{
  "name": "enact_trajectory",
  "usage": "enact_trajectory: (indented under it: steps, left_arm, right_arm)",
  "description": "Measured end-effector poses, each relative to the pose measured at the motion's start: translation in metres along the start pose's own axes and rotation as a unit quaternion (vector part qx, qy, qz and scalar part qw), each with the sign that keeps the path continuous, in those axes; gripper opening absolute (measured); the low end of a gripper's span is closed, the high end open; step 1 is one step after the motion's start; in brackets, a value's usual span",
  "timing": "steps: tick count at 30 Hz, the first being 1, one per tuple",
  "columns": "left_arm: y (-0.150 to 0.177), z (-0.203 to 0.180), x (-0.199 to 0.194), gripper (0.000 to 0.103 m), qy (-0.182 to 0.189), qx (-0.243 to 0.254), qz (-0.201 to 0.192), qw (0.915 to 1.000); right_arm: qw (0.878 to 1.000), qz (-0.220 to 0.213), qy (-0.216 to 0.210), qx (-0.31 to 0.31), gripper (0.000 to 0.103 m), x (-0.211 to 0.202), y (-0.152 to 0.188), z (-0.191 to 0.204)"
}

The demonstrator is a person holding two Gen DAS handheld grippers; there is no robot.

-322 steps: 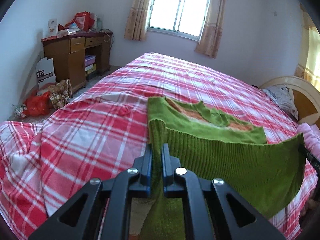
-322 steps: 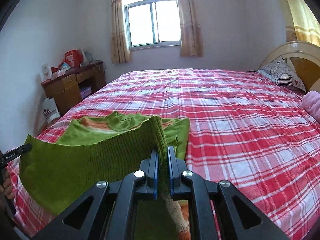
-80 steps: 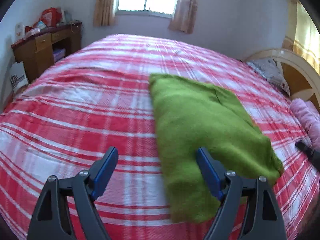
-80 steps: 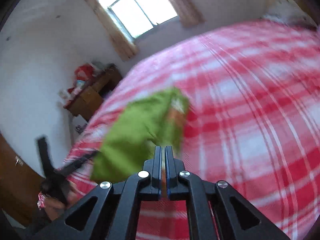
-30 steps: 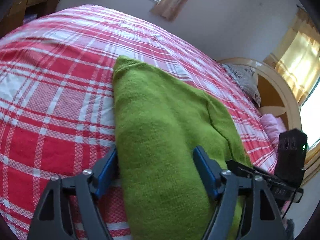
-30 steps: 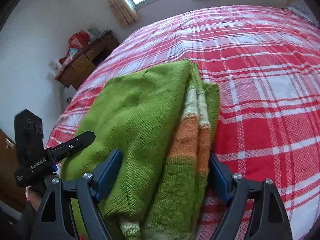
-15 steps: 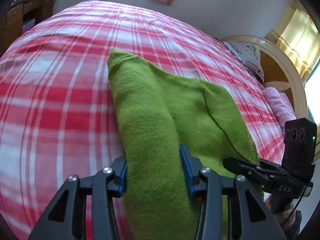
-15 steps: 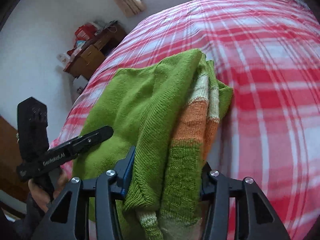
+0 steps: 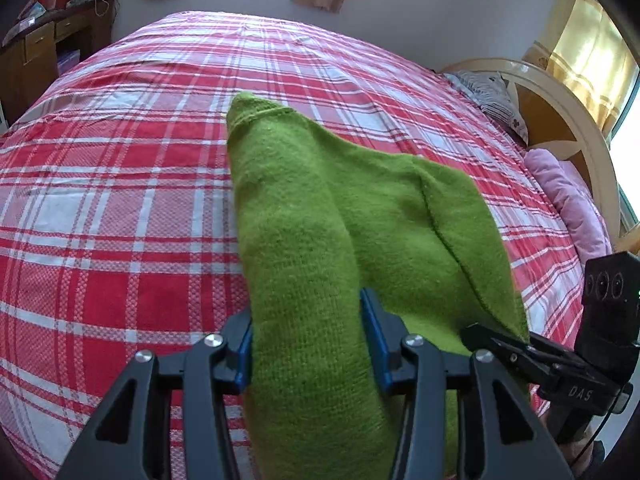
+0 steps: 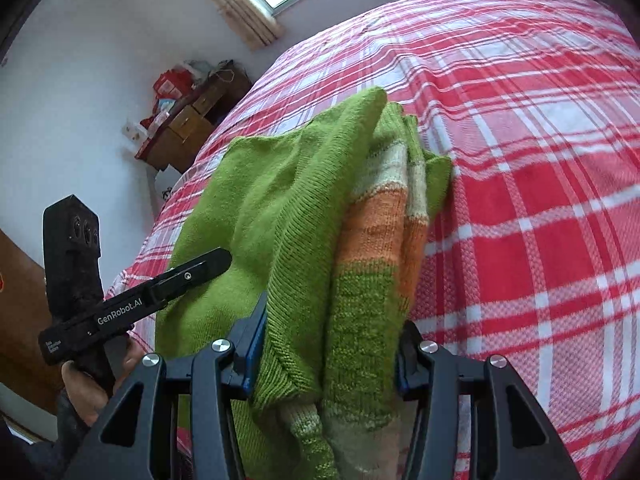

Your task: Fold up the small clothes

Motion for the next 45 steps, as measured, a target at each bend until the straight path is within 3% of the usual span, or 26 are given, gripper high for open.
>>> enact_trajectory:
  steps: [10,15,18,19,21,23,28,30,33,34,39,43,45]
  left_arm:
    - [0.003,0.003,0.001,0.054,-0.005,-0.004,0.002,1.0]
    - [0.003,0.009,0.001,0.061,0.004,-0.01,0.003,0.9999]
    - [0.004,0.015,0.0,0.068,0.018,-0.012,0.001,0.9998]
    - [0.004,0.018,0.0,0.076,0.02,-0.015,0.0,0.9997]
    - [0.004,0.023,-0.001,0.077,0.032,-0.022,-0.001,0.9992]
    - [0.004,0.024,-0.002,0.078,0.048,-0.023,0.001,0.9986]
    - [0.004,0.024,-0.001,0.088,0.094,-0.041,0.016,0.9945]
    - [0.005,0.02,0.002,0.093,0.096,-0.041,0.015,0.9944]
    - [0.009,0.007,0.005,0.096,0.071,-0.003,0.007,0.9975]
    - [0.01,0.006,0.005,0.096,0.068,0.002,0.004,0.9977]
    - [0.008,0.011,0.004,0.096,0.079,0.0,0.003,0.9969]
    - [0.009,0.006,0.006,0.091,0.065,0.019,0.004,0.9977]
    - [0.008,0.005,0.008,0.087,0.063,0.018,0.004,0.9978]
  right_arm:
    - [0.998,-0.013,0.052,-0.025,0.058,-0.006,-0.008,0.01]
    - [0.988,-0.097,0.109,-0.051,0.059,-0.049,-0.019,0.016]
    - [0.977,-0.139,0.149,-0.061,0.073,-0.073,-0.022,0.012]
    - [0.975,-0.145,0.154,-0.062,0.078,-0.078,-0.022,0.01]
    - [0.975,-0.14,0.161,-0.062,0.082,-0.081,-0.021,0.004]
    - [0.981,-0.122,0.143,-0.049,0.082,-0.076,-0.019,-0.005]
    - [0.993,-0.109,0.04,-0.014,0.082,-0.053,-0.021,-0.017]
    - [0.995,-0.1,0.01,-0.002,0.082,-0.036,-0.027,-0.022]
    - [0.997,-0.078,-0.019,0.008,0.082,-0.008,-0.034,-0.028]
    - [0.998,-0.064,-0.025,0.01,0.082,0.004,-0.035,-0.031]
    - [0.998,-0.052,0.022,-0.024,0.082,0.011,-0.034,-0.019]
    - [0.998,-0.034,-0.015,-0.042,0.082,0.012,-0.025,-0.008]
    - [0.997,-0.028,-0.005,-0.068,0.082,0.017,-0.026,0.0]
Point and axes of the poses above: each gripper's, at about its wrist camera, not at the fingertips, and x roughly the way its jaws point, z to its left, y to its underside, the point moved 3 cm from there along x, roughly the way its jaws point, and after that the axes turned 11 degrees about -x, right-handed, at the moved point
